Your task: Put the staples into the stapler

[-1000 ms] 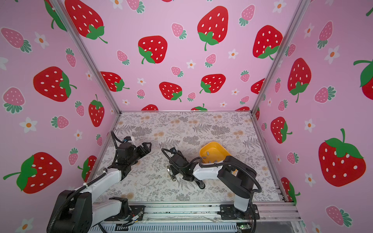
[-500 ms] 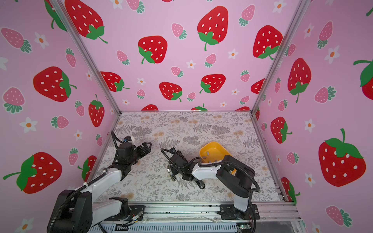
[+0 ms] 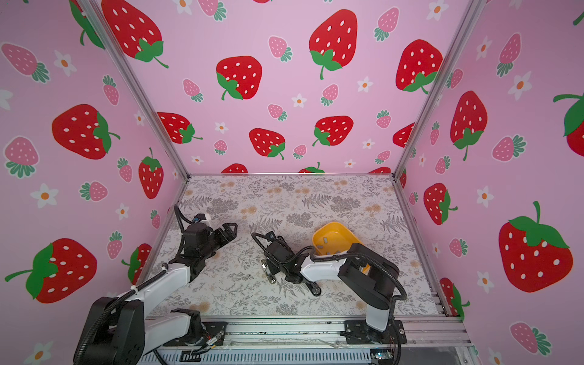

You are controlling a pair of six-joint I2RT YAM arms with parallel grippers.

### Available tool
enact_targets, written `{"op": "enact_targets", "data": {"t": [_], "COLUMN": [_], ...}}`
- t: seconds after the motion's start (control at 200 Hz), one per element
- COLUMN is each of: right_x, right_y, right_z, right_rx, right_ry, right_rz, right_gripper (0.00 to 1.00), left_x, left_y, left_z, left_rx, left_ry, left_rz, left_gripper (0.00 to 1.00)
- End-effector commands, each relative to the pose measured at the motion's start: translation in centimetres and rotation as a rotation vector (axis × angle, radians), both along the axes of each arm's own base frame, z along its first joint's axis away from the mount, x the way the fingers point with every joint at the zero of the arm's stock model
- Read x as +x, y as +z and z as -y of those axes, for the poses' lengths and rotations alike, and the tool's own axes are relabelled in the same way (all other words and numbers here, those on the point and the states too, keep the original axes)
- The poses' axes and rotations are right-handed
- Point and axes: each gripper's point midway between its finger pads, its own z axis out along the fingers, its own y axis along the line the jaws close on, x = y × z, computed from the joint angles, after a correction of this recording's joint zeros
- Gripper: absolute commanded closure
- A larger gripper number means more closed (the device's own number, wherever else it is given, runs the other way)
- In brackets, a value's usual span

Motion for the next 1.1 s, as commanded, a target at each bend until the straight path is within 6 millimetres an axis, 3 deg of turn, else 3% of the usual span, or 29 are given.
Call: {"op": "enact_targets", "data": {"t": [0.0,1.095], "right_x": [0.08,0.09], "right_y": [-0.11,-0.22], "right_z": [-0.35,-0.21], "right_rx": [-0.007,-0.013], "right_ry": [-0.016,-0.022], "right_rz": [-0.004,-0.006], "right_gripper": [1.00,1.00], "left_x": [0.94,1.01], "left_y": [1.62,1.49], "left_z": [0.16,0.75], "left_rx": [-0.010,-0.030], "left_ry": [0.003,-0.025], "left_rz": [0.036,0.026], "left_gripper": [0.06,0.06]}}
